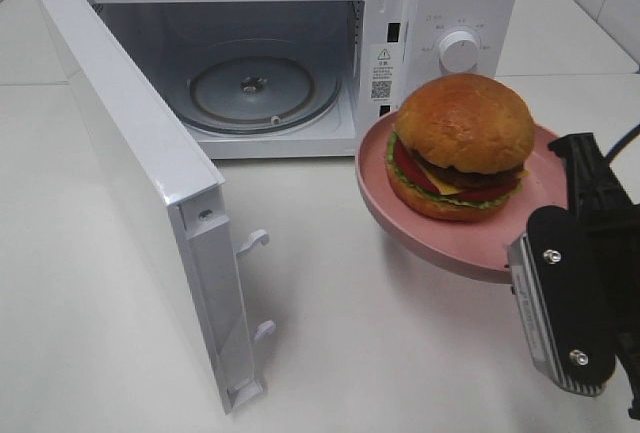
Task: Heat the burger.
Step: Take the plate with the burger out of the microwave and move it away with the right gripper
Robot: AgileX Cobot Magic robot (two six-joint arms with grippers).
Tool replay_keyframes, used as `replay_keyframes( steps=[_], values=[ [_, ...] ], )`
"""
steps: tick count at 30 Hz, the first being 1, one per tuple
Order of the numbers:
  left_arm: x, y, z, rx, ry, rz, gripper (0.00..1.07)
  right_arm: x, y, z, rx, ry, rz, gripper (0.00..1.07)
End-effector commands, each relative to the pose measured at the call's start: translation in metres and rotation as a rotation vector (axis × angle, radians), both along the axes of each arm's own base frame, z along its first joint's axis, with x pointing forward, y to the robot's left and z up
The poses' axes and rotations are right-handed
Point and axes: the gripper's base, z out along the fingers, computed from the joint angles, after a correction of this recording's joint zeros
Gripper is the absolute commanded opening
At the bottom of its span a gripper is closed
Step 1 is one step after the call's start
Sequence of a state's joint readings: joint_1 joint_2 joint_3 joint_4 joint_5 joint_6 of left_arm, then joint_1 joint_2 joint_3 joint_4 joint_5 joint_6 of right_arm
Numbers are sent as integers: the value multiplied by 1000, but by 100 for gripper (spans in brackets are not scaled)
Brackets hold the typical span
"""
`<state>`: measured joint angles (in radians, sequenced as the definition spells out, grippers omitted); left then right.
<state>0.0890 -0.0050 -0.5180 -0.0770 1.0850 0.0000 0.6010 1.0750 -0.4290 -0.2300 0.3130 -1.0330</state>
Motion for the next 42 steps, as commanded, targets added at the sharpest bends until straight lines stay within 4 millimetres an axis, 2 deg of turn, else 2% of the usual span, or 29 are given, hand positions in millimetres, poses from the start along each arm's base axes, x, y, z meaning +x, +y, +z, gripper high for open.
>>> replay_keyframes(
  steps=[1,7,15,17,31,36,40,42],
  values=[
    [0,0,1,2,-18,5,101,-6,-6,13,76,-43,-68,0],
    [0,0,1,2,-18,5,101,-16,-21,21,76,-28,-213,0],
    [0,0,1,2,-18,5,101,-15,-33,23,43,-51,-356,0],
    [0,0,1,2,-18,5,101,-15,-39,22,35,-47,-455,0],
    [0,0,1,2,-18,5,101,-22,-61,20,-97,-20,-702,0],
    [0,0,1,2,-18,5,101,-23,-65,22,-48,-39,-857,0],
    [0,0,1,2,-18,5,101,-21,-68,24,68,-80,-1045,0],
    [0,0,1,2,-18,5,101,-21,-69,24,82,-92,-1079,0]
  ],
)
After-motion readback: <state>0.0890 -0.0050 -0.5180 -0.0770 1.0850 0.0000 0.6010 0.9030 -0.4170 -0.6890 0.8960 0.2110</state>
